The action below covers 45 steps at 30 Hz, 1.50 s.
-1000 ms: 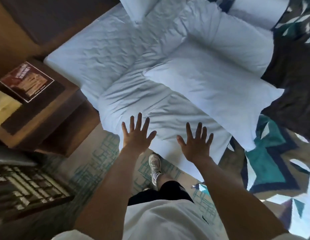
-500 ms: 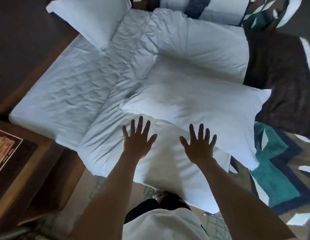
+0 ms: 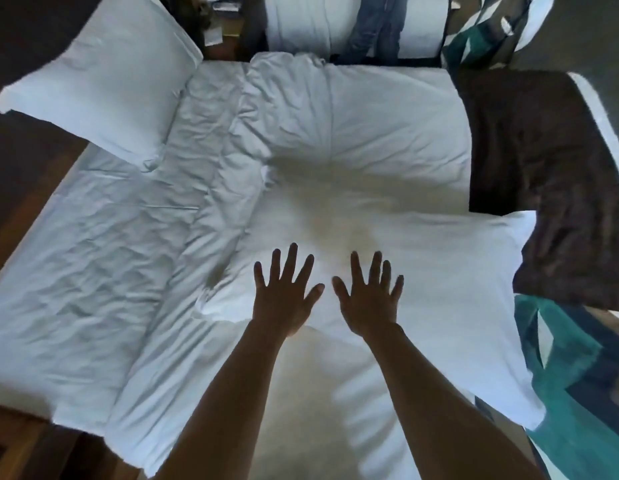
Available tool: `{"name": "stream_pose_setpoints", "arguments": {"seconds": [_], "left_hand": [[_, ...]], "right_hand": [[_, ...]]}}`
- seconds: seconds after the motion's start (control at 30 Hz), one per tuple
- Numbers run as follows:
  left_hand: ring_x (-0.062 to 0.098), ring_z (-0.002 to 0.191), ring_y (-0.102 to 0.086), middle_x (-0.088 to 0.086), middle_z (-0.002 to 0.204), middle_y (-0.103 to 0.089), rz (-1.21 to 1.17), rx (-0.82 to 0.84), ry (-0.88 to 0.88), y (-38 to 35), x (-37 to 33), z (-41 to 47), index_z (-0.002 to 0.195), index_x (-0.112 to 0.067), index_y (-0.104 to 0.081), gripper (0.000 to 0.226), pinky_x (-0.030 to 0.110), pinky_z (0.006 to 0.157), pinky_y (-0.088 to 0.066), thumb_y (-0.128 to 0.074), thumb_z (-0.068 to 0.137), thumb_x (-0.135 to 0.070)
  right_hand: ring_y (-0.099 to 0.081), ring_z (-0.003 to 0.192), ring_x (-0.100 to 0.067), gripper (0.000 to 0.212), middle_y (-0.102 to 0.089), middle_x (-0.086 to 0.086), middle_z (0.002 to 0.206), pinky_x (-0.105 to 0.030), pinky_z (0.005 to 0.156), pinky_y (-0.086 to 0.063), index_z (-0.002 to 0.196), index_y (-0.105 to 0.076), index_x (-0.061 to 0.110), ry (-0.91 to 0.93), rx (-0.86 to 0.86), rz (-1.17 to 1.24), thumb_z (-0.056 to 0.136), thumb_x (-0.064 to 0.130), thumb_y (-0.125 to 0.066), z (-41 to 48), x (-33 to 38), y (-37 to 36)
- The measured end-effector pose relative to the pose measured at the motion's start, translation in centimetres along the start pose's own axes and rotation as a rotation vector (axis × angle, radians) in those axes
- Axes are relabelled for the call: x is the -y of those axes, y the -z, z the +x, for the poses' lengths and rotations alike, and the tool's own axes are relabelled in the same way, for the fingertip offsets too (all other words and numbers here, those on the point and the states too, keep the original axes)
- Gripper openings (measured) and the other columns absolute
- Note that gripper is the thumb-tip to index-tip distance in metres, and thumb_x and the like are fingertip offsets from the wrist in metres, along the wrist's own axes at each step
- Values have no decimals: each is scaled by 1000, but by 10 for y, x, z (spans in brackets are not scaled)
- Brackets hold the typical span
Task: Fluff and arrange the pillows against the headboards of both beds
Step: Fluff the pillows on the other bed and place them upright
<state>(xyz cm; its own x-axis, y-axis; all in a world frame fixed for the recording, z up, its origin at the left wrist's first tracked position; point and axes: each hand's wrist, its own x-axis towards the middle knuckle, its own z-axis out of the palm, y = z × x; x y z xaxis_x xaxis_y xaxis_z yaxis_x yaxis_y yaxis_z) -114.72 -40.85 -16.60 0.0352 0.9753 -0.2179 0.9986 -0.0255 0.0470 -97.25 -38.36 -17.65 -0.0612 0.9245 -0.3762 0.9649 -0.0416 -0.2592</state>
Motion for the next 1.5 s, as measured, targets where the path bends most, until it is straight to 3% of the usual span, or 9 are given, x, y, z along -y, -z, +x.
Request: {"name": "stream_pose_setpoints", "arguments": {"seconds": [0.17,0.33,0.57,0.77,0.87,1.0,1.13,1.23,1.5], "left_hand": [[38,155,-18,5,170,-16,-4,10,-72,-2,-31,117,159,-31,-29,76,67,118,-17,-5,96,-65],[34,158,3,0,172,3,18,52,-188,-48,-63,197,160,-45,-9,71,65,121,2,-3,94,-69],[41,156,-4,5,172,-5,72,-74,-34,-96,-16,233,160,-45,-16,70,64,121,-5,-6,96,-72],[39,156,-3,-1,172,-4,66,18,39,-85,-25,267,158,-50,-11,73,67,120,2,-5,91,-77],[32,157,4,-6,172,5,62,136,-42,-65,-41,314,158,-49,-5,68,65,121,6,-8,95,-75],[23,157,-8,-5,171,-9,33,250,-148,-56,-74,373,158,-47,-20,71,63,122,6,-10,94,-78],[22,152,-28,-5,165,-33,126,331,-32,-76,-18,404,153,-48,-33,73,62,121,1,-7,92,-79],[23,151,-27,-7,163,-34,191,313,20,-87,35,407,152,-47,-35,63,57,122,-6,-10,98,-70],[26,147,-31,3,156,-44,238,263,4,-89,44,383,150,-42,-38,68,58,120,-7,-8,97,-71]], "right_hand": [[11,156,-29,68,16,-13,168,-60,120,10,161,7,34,-26,-76,16,101,62,-12,98,-12,12],[9,156,-28,74,9,-11,169,-60,120,11,160,4,43,-162,-128,-37,94,74,-8,154,-112,-4],[7,156,-21,74,9,-4,170,-59,122,5,155,9,52,-454,-195,47,89,82,-5,162,-231,-25],[4,156,-28,86,4,-12,169,-64,120,6,160,-1,41,-516,-186,92,84,82,-6,193,-228,1],[2,156,-30,88,1,-12,170,-62,121,7,161,-8,35,-354,-164,48,87,80,-6,246,-189,27],[-3,156,-27,89,-8,-8,170,-60,119,14,159,-13,42,-103,-39,-56,82,85,2,314,-124,30],[-19,152,-30,83,-24,-7,166,-62,120,6,156,-22,46,-272,114,-145,85,85,-3,326,-179,10],[-16,154,-26,77,-16,-2,169,-55,122,-1,157,-15,48,-373,180,-167,89,82,-7,316,-231,7],[-26,149,-29,80,-30,-2,163,-54,120,-6,157,-14,46,-373,221,-187,87,84,-10,293,-233,-3]]}}
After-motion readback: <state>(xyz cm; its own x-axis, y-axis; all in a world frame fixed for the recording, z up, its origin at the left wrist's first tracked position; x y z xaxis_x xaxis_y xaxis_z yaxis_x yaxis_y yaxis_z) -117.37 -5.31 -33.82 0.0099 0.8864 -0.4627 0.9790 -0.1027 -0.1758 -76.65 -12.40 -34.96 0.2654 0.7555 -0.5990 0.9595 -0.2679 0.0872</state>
